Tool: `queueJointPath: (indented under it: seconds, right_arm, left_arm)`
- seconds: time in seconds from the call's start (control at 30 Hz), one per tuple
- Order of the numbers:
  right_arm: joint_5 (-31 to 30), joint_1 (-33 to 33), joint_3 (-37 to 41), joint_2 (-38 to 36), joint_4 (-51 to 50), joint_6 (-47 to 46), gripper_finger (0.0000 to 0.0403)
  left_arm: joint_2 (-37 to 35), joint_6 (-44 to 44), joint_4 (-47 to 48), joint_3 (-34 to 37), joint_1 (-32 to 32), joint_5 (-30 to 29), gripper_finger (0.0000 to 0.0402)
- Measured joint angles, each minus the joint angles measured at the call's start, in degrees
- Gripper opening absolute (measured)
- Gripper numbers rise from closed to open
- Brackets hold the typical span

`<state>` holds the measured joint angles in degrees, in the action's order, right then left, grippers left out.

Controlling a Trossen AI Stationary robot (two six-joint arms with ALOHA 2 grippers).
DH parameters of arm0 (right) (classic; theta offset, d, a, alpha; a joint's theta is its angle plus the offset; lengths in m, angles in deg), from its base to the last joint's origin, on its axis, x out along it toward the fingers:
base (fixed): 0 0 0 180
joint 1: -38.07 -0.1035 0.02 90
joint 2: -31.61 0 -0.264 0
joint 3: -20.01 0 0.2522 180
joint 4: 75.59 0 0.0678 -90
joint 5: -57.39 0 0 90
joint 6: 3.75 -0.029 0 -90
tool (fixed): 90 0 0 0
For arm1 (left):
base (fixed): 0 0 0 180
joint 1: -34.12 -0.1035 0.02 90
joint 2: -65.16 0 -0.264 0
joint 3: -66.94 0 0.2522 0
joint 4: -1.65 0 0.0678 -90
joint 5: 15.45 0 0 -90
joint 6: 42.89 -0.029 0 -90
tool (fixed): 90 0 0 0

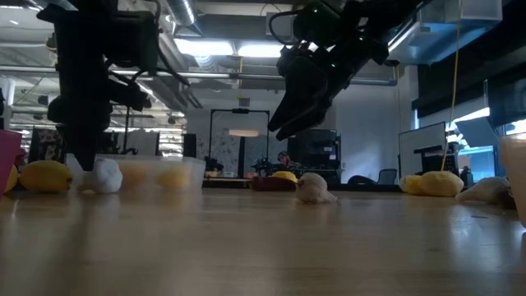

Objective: Sort produce into baskets
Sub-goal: Put the white garlic into the bottom left red bin

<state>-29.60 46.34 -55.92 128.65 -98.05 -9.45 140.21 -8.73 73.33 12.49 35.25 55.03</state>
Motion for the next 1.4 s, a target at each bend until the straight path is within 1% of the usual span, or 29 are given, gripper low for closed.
queueJointPath:
  seconds: [0.17, 0.27, 0.4, 0.53, 0.63, 0.97, 1.03, 1.1, 1.17, 1.23, 1.4]
  right_arm:
    - [0.00, 0.00, 0.00, 0.00, -0.36, 0.10, 0.0346]
    - [0.00, 0.00, 0.00, 0.00, -0.36, 0.18, 0.0346]
    - [0.00, -0.02, 0.00, 0.00, -0.38, 0.21, 0.0346]
    - [0.00, -0.01, 0.00, 0.00, -0.25, 0.22, 0.0346]
    - [0.00, -0.02, 0.00, 0.00, 0.06, 0.22, 0.0346]
    - [0.00, -0.02, 0.00, 0.00, 0.03, 0.22, 0.0346]
    - [0.00, -0.01, 0.00, 0.00, 0.03, 0.24, 0.0346]
    - [0.00, 0.00, 0.00, 0.00, 0.03, 0.24, 0.0346]
    - [0.00, -0.02, 0.00, 0.00, 0.06, 0.22, 0.0346]
    - [0.00, 0.00, 0.00, 0.00, 0.06, 0.22, 0.0346]
    - [0.00, 0.00, 0.00, 0.00, 0.08, 0.15, 0.0346]
  left_arm:
    - [-0.01, -3.51, -0.87, 0.14, 0.00, -1.06, 0.0315]
    - [-0.01, -5.31, -2.00, 2.20, -0.02, -1.31, 0.0315]
    - [0.06, -5.30, -2.42, 4.04, -0.02, 0.36, 0.0315]
    - [0.22, -6.31, -4.85, 4.00, -0.04, -0.98, 0.0315]
    - [0.95, -7.97, -7.56, 4.00, -0.65, -2.72, 0.0315]
    - [2.70, -12.63, -20.40, 4.00, -1.27, -2.14, 0.0315]
    - [2.70, -12.67, -22.74, 4.00, -1.27, -1.35, 0.0315]
    - [2.70, -12.27, -24.99, 4.00, -1.27, 0.64, 0.0315]
    - [2.70, -11.75, -24.86, 3.23, -1.27, 1.85, 0.0314]
    - [2.66, -10.40, -22.50, 1.32, -1.25, 1.91, 0.0315]
    - [1.39, -6.66, -11.09, -3.00, -1.25, 1.08, 0.0306]
